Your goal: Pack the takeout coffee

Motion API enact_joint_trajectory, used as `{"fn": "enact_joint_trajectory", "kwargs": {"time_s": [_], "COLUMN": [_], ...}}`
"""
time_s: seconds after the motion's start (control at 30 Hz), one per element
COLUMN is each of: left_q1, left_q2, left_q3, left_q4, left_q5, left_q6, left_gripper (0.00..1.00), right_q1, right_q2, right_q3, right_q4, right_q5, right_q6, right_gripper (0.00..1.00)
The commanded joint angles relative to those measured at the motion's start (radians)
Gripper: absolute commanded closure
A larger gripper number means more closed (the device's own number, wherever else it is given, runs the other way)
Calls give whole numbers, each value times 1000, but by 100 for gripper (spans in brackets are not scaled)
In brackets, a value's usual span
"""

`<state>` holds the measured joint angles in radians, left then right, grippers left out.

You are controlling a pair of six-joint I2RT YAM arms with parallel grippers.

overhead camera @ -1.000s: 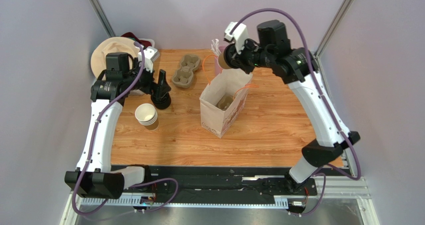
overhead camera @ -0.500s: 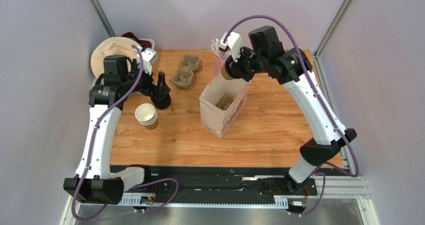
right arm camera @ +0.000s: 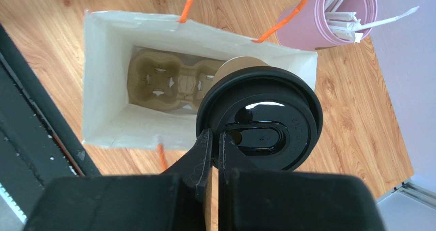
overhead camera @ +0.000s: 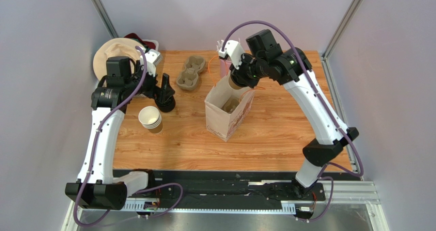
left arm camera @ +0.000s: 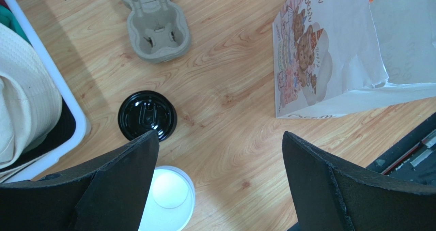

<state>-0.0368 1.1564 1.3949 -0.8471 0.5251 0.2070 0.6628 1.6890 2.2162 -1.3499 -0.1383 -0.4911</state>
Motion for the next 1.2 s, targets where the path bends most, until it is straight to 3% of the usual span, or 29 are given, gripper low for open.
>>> {"fn": "enact_joint_trajectory", "kwargs": {"time_s": [0.0,0.23,0.73,1.17], "left_q1": [8,8,8,8], "left_q2": [-15,-29,-41,-47], "left_q3": [0,-11,-25,-28], "left_q4": [31,36,51,54], "left_q5": [27,27,30,39], "left_q6": [-4,-4,-8,-14], "left_gripper": [1,1,1,1], "right_q1": [3,3,3,-40], "right_q2": [93,198,189,193], "right_q3": [88,128,-16,-124], "right_q4": [-92,-97,-129,-43], "right_q5": [49,65,29,36], "right_q6": [-40,-35,2,-3], "right_gripper": [100,100,100,100]}}
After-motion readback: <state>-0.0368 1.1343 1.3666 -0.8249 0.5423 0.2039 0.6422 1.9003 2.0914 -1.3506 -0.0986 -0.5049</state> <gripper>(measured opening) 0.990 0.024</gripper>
